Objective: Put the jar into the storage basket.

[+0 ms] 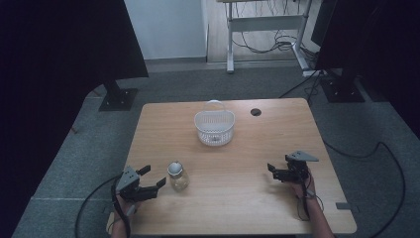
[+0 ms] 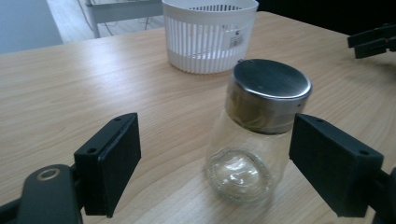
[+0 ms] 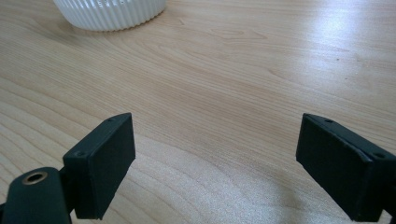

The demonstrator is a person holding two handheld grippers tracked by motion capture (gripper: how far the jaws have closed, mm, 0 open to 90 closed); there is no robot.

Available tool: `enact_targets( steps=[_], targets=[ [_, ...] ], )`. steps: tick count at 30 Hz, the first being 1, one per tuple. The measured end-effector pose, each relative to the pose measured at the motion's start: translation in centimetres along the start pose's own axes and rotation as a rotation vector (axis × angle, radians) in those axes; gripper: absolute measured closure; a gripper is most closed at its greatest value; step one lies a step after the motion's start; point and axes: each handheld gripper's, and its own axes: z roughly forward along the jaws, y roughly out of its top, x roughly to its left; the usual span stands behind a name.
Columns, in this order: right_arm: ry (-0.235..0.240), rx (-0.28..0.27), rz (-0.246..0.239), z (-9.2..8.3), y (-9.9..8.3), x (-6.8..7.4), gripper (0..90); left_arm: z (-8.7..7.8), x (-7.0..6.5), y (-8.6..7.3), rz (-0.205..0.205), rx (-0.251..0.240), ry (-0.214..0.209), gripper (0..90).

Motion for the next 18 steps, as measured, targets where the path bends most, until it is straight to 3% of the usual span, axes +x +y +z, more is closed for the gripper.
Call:
enact_targets(
  steps=[18],
  targets=[
    [-0.002,0.013,-0.024,0.1,0.0,0.2,12.1,1.2,-1.2,0.3,0.026,0.001,-0.017,17.3]
  ],
)
